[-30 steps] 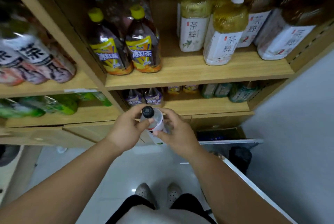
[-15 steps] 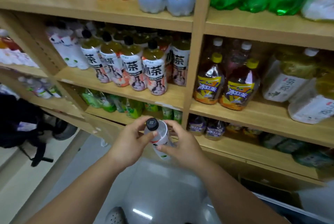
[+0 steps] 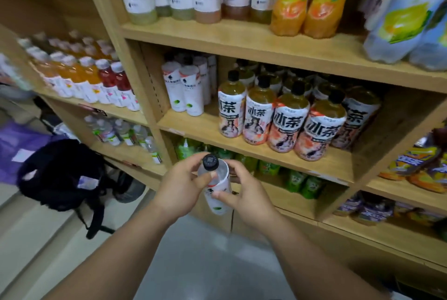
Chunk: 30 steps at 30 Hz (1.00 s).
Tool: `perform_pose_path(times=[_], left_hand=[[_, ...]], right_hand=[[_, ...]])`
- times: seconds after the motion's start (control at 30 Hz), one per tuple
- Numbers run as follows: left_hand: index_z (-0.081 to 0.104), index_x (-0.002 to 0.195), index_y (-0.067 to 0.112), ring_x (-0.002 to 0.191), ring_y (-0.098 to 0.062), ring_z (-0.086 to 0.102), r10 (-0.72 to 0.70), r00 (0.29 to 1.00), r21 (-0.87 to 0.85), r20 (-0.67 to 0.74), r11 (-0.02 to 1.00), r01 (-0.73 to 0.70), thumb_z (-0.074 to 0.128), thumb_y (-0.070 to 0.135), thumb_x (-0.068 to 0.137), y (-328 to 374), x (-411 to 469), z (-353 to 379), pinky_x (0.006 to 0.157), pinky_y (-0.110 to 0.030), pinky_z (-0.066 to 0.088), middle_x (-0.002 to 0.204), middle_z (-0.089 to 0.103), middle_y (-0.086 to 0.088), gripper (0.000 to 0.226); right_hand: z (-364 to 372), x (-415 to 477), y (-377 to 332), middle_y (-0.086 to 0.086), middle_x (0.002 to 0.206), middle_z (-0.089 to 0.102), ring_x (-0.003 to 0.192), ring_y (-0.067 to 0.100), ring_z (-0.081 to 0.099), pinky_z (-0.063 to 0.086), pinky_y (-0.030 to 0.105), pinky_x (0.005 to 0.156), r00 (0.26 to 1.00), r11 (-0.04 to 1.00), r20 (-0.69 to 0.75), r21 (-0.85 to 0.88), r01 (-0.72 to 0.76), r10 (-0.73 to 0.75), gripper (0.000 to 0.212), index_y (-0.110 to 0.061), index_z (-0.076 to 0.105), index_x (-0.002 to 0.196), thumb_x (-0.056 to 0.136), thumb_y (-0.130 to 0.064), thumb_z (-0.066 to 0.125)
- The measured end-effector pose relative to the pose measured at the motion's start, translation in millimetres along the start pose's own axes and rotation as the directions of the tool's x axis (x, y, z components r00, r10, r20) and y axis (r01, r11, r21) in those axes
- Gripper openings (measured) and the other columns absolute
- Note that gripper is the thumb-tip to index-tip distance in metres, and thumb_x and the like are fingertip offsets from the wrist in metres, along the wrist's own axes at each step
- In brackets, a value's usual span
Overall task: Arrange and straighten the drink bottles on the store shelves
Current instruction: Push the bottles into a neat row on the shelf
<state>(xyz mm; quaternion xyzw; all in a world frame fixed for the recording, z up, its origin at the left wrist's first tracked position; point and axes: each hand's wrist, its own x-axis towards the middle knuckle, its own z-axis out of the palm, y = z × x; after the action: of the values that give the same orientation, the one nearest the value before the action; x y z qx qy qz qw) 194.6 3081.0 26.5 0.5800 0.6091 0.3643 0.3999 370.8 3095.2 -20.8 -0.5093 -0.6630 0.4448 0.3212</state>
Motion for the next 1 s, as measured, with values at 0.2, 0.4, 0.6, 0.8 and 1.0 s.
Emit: perform_pose_path(times=[0.2, 0.4, 0.6, 0.8, 1.0], left_hand=[[0.070, 0.112, 0.037, 0.068, -0.010, 0.066, 0.009, 1.000, 0.021, -0.023, 1.000, -0.008, 0.067, 0.015, 0.096, -13.2, 32.5, -50.9, 0.071, -0.028, 0.052, 0.099, 0.075, 0.014, 0.027], [0.071, 0.114, 0.035, 0.084, -0.012, 0.072, 0.017, 0.997, 0.001, -0.075, 1.000, -0.017, 0.068, 0.018, 0.096, -6.6, 93.6, -97.7, 0.083, -0.040, 0.057, 0.104, 0.076, 0.009, 0.025], [0.070, 0.115, 0.036, 0.085, -0.009, 0.066, 0.030, 0.988, 0.043, -0.153, 0.999, -0.024, 0.069, 0.021, 0.096, 6.1, 160.7, -142.7, 0.071, -0.026, 0.046, 0.104, 0.075, 0.010, 0.024], [0.071, 0.112, 0.034, 0.077, 0.008, 0.063, 0.071, 0.989, 0.038, -0.127, 0.997, -0.067, 0.067, 0.012, 0.096, 2.4, 208.2, -153.2, 0.066, -0.014, 0.045, 0.102, 0.075, 0.020, 0.027], [0.068, 0.120, 0.040, 0.101, -0.004, 0.067, 0.042, 0.996, 0.043, -0.081, 0.998, -0.039, 0.064, 0.024, 0.097, -17.8, 239.7, -159.5, 0.084, -0.035, 0.055, 0.114, 0.073, 0.018, 0.028]], right_hand=[[35.9, 52.5, -23.3, -0.028, 0.126, 0.064, 0.118, -0.009, 0.057, 0.052, 0.033, 0.103, 1.000, 1.000, 0.019, 0.027, 0.008, -0.008, 0.065, -0.046, 0.051, 0.136, 0.082, -0.030, 0.084], [44.3, 128.5, -44.1, -0.026, 0.130, 0.062, 0.124, 0.000, 0.058, 0.052, 0.033, 0.102, 0.993, 0.989, 0.033, 0.098, 0.106, -0.110, 0.061, -0.048, 0.054, 0.134, 0.084, -0.027, 0.083], [46.9, 213.4, -50.7, -0.026, 0.130, 0.061, 0.120, -0.008, 0.056, 0.058, 0.034, 0.096, 0.988, 0.992, 0.102, 0.056, 0.112, -0.117, 0.065, -0.057, 0.046, 0.135, 0.086, -0.032, 0.082], [62.0, 264.9, -47.3, -0.017, 0.130, 0.062, 0.119, -0.002, 0.057, 0.054, 0.032, 0.099, 0.994, 0.994, 0.064, -0.053, 0.094, -0.091, 0.074, -0.049, 0.040, 0.142, 0.084, -0.030, 0.083], [82.2, 285.0, -38.1, -0.021, 0.128, 0.063, 0.118, -0.009, 0.057, 0.053, 0.030, 0.099, 0.999, 0.998, 0.005, 0.015, 0.053, -0.053, 0.066, -0.049, 0.045, 0.136, 0.086, -0.025, 0.081]])
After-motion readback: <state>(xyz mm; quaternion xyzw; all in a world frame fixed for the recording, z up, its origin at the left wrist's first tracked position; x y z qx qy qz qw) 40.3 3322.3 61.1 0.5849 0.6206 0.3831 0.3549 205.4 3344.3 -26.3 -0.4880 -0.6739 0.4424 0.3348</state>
